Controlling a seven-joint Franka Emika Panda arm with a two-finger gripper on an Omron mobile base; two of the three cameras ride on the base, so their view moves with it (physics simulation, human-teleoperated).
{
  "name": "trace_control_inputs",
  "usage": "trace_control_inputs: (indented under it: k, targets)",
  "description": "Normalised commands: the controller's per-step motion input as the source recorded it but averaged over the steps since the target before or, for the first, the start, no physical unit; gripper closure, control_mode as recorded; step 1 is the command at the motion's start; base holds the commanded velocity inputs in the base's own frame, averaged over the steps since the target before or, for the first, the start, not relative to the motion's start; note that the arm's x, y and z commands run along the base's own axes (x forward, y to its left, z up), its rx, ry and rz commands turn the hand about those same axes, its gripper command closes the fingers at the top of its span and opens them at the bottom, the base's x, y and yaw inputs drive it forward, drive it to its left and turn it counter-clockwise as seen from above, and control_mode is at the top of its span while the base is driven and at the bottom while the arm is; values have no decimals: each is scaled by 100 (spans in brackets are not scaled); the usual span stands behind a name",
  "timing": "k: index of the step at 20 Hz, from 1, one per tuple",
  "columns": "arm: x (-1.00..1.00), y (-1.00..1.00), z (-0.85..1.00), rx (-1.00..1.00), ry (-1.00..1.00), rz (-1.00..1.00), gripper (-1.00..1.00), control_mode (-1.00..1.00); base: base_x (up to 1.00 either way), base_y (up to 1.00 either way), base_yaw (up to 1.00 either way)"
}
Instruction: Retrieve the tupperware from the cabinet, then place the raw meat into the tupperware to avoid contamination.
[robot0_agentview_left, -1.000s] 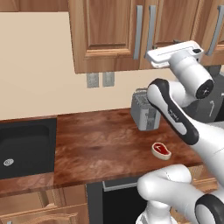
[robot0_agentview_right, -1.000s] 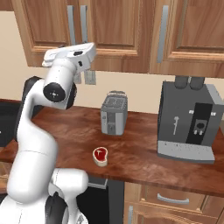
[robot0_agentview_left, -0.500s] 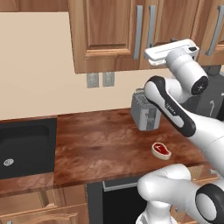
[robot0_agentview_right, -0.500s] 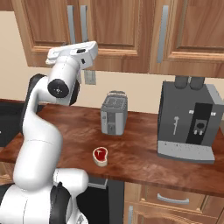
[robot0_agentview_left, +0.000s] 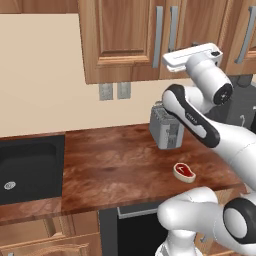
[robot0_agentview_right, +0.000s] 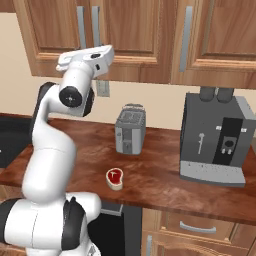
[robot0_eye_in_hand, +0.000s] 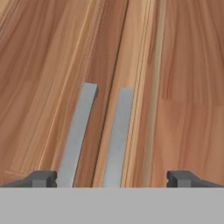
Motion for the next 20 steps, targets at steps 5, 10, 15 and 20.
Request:
trace_control_inputs:
  k: [5,10,15,20]
  targets:
    - [20,-1,-1,0,0,0,-100,-100,0,0,0]
    - [17,-3,-2,0,0,0,-100,-100,0,0,0]
    - [17,-2,-1,0,0,0,-100,-100,0,0,0]
    - [18,0,-1,0,0,0,-100,-100,0,0,0]
